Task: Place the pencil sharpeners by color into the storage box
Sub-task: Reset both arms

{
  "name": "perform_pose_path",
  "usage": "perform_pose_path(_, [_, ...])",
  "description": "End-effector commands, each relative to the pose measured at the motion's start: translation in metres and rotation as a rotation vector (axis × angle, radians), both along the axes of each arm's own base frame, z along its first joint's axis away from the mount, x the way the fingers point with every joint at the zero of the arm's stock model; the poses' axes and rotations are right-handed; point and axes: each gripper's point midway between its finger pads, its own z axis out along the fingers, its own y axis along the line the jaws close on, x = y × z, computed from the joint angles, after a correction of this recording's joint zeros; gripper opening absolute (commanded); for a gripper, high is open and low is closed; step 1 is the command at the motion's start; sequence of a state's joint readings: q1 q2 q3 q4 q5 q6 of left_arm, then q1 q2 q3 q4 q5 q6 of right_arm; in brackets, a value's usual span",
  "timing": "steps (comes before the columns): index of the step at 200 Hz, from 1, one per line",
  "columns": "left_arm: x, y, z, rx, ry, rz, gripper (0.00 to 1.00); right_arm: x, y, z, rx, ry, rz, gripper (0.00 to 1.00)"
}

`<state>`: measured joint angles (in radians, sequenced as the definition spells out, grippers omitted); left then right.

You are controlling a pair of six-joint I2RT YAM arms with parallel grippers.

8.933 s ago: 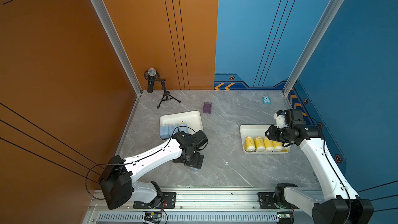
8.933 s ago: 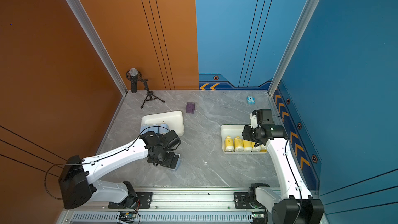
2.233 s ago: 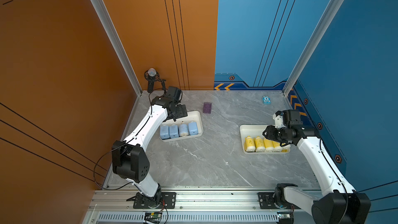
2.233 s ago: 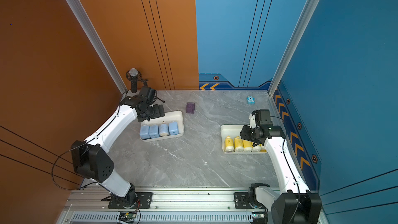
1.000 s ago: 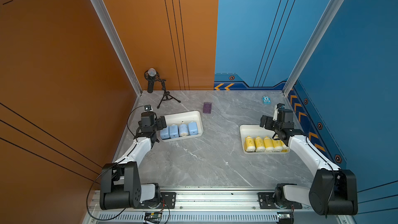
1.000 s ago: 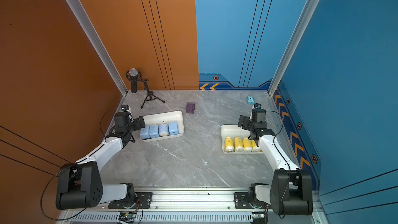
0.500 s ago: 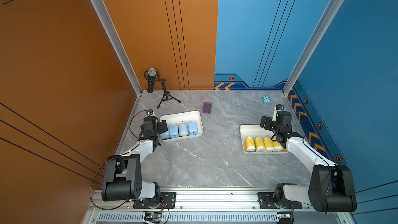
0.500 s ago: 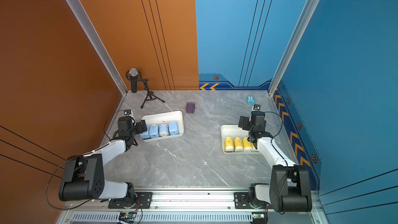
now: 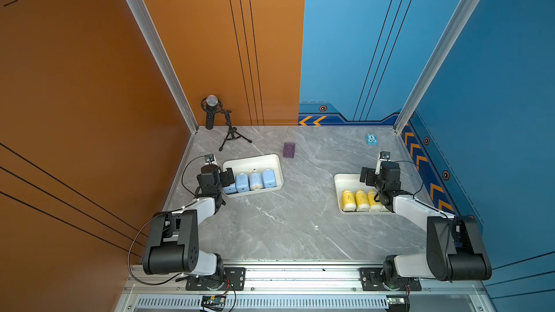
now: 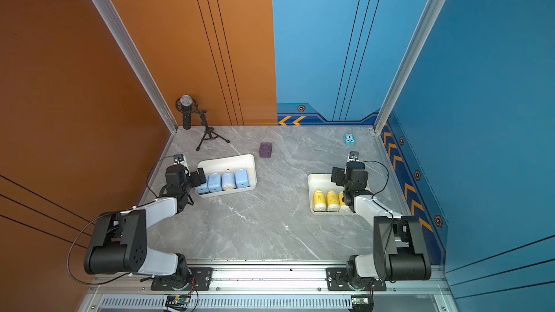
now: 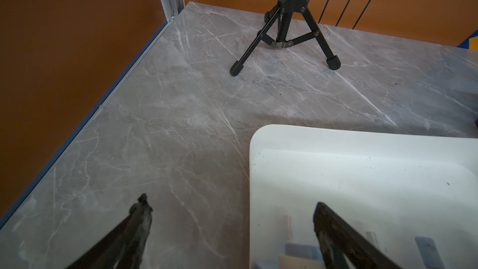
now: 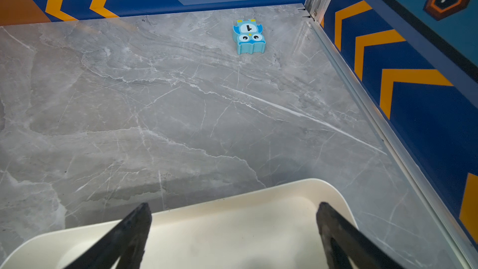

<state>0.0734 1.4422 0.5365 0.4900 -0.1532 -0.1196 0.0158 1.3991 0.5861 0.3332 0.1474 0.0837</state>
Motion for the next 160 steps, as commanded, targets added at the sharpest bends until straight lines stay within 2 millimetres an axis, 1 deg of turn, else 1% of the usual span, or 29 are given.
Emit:
perform_pose_path(1, [0.001, -0.011, -0.003, 0.02, -0.019, -0.046, 0.98, 0.003, -0.005, 0.003, -0.04, -0.045, -0.023, 1.0])
perform_pose_path(41, [0.001, -0.024, -0.002, 0.066, -0.051, -0.082, 0.98, 0.003, -0.005, 0.002, -0.04, -0.06, -0.031, 1.0])
perform_pose_path(66, [0.0, -0.027, -0.001, 0.081, -0.053, -0.091, 0.98, 0.002, -0.004, 0.002, -0.039, -0.072, -0.027, 1.0])
perform_pose_path(120, [-0.002, -0.028, -0.001, 0.097, -0.073, -0.084, 0.98, 0.003, 0.0, -0.004, -0.021, -0.092, -0.017, 1.0])
perform_pose_path(160, [-0.006, -0.026, -0.003, 0.103, -0.11, -0.066, 0.98, 0.002, 0.001, -0.004, -0.03, -0.114, -0.011, 1.0])
